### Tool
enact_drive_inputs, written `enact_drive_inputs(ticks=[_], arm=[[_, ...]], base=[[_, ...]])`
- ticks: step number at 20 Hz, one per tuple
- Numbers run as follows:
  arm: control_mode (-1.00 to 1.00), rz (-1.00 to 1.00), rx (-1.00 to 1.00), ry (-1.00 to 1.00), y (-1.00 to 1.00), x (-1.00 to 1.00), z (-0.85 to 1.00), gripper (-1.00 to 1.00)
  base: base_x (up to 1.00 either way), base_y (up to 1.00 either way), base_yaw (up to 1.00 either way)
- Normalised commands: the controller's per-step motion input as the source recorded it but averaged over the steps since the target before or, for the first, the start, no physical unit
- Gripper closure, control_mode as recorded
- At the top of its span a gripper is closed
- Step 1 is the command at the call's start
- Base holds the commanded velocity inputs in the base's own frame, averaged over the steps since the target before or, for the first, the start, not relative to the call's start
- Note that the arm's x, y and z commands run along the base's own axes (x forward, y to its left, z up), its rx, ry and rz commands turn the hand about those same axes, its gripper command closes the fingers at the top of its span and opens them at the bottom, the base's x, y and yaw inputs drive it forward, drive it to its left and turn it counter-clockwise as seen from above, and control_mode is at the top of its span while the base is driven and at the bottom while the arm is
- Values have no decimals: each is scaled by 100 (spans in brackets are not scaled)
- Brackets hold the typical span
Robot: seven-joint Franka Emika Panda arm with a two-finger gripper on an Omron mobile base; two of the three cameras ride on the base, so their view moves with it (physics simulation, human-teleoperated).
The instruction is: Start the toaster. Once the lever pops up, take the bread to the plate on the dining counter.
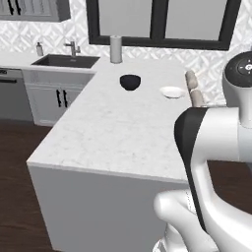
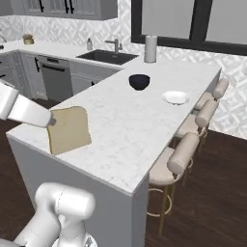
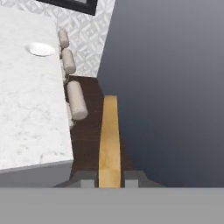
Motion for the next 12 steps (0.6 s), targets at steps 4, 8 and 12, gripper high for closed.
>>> enact_drive_inputs(ticks=[4, 8, 12], arm=[[100, 0, 0, 0, 0, 0, 0, 100], [100, 0, 0, 0, 0, 0, 0, 100], [100, 0, 0, 0, 0, 0, 0, 100]], base=[[14, -96, 44], [13, -90, 46], [13, -88, 47]])
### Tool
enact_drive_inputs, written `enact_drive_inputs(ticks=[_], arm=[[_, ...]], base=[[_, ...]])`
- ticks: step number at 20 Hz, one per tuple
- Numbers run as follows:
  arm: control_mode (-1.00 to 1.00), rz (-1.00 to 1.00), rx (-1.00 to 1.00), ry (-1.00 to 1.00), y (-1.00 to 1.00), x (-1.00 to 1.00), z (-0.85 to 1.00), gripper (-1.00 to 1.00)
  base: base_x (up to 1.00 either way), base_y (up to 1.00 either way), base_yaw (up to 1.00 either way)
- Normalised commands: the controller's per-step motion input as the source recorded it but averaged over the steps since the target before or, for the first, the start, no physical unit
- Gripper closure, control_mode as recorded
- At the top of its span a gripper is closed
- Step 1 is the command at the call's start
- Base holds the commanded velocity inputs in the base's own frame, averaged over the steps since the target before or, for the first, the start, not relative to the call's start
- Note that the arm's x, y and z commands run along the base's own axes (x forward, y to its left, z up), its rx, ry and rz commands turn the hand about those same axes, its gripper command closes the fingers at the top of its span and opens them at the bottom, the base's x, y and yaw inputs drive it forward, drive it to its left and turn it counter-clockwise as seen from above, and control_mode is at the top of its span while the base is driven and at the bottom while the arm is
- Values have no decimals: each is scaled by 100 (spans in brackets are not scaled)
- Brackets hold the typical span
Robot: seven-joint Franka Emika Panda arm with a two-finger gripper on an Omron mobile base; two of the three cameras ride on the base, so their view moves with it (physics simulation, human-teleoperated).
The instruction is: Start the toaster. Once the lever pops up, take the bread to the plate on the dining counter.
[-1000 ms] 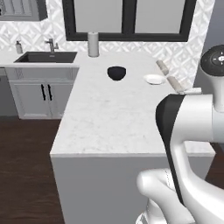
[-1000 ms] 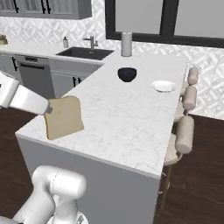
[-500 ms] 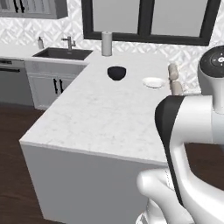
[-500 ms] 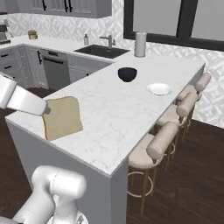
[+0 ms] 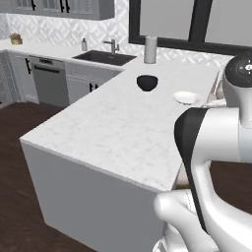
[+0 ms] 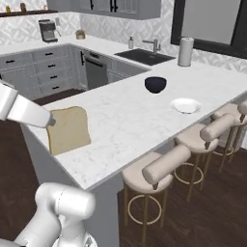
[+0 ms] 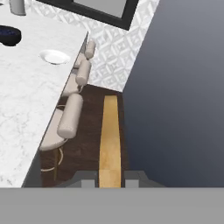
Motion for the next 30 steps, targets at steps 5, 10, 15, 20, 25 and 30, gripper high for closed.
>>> enact_drive_inputs(ticks=[5, 10, 15, 20, 25, 30], arm=[[100, 0, 0, 0, 0, 0, 0, 100], [100, 0, 0, 0, 0, 0, 0, 100], [100, 0, 0, 0, 0, 0, 0, 100], [100, 0, 0, 0, 0, 0, 0, 100], [100, 0, 0, 0, 0, 0, 0, 100], [100, 0, 0, 0, 0, 0, 0, 100]], base=[[12, -88, 47], [11, -92, 45], [10, -96, 44], [10, -95, 44], [9, -98, 43], [8, -99, 42]])
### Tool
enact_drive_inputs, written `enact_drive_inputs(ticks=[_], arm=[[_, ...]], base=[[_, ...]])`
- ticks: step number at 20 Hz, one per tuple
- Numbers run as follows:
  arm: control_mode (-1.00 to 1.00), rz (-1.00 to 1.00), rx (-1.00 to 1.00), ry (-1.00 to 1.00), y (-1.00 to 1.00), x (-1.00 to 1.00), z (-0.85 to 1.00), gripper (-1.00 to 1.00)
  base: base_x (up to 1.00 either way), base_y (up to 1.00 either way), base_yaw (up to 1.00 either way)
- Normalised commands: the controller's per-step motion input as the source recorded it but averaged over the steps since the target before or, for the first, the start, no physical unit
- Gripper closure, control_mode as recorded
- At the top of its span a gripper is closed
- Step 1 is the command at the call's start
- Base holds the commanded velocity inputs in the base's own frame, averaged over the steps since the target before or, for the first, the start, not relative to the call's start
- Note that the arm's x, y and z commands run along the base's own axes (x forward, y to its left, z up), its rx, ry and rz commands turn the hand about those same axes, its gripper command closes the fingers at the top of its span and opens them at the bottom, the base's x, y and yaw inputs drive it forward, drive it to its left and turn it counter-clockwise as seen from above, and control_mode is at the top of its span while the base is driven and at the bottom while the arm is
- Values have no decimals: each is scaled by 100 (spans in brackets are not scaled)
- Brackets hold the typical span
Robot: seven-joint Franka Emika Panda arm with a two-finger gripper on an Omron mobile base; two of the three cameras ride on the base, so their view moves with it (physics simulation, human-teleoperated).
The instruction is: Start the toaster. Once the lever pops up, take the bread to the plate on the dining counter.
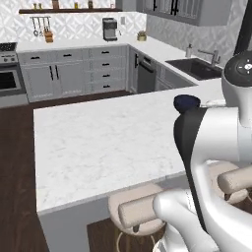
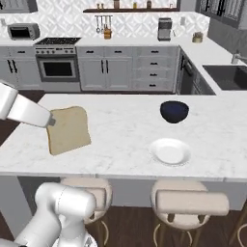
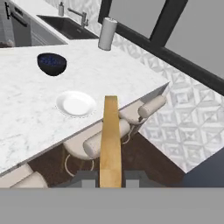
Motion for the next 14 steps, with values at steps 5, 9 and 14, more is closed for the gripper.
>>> enact_drive_inputs(ticks=[5, 9, 14], arm=[[100, 0, 0, 0, 0, 0, 0, 100], [100, 0, 0, 0, 0, 0, 0, 100], [100, 0, 0, 0, 0, 0, 0, 100]], base=[[0, -100, 42], [7, -100, 38], [35, -85, 19]])
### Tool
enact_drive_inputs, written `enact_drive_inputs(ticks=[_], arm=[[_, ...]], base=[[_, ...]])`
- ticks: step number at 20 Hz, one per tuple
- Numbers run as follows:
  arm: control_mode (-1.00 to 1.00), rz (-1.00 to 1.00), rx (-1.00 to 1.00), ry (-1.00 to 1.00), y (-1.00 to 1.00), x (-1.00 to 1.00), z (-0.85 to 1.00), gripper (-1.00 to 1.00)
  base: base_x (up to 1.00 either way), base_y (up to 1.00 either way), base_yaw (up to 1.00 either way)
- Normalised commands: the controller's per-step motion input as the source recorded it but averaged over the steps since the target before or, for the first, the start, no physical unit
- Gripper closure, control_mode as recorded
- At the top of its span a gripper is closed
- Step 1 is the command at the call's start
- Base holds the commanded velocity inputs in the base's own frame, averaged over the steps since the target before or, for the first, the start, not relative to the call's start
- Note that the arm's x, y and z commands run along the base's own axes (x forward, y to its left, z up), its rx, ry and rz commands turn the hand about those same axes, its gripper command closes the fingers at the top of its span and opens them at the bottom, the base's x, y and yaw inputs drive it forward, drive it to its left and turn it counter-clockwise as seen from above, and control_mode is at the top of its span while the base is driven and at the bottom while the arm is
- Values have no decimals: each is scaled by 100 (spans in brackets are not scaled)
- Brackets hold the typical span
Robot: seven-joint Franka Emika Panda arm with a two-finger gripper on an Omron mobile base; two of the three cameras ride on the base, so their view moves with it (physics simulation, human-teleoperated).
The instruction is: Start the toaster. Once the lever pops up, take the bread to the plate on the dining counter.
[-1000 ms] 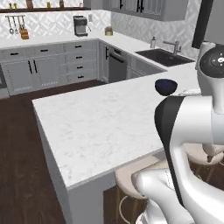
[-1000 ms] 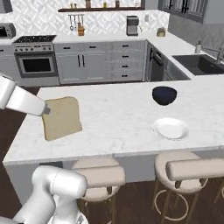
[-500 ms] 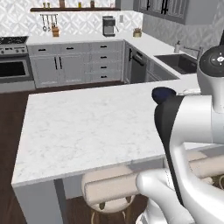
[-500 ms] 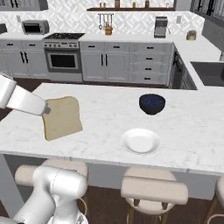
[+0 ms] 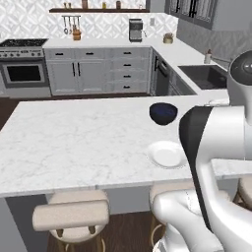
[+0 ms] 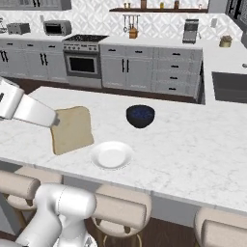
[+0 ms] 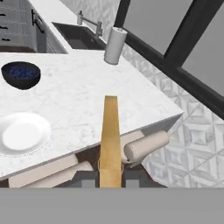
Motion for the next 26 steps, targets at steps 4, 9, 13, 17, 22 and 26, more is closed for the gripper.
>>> enact_drive_inputs(ticks=[4, 9, 13, 17, 22, 26], arm=[[-100, 5, 9, 1, -6, 17, 0, 100], [-100, 33, 36, 1, -1, 81, -5, 100], [-100, 45, 34, 7, 0, 100, -49, 100], [-100, 50, 32, 7, 0, 100, -90, 100], [-100, 46, 32, 2, -11, 100, -99, 100], [-100, 43, 31, 0, -29, 80, -88, 100]], base=[[48, -33, 7], [0, 0, 0], [0, 0, 0], [0, 0, 0], [0, 0, 0], [0, 0, 0]])
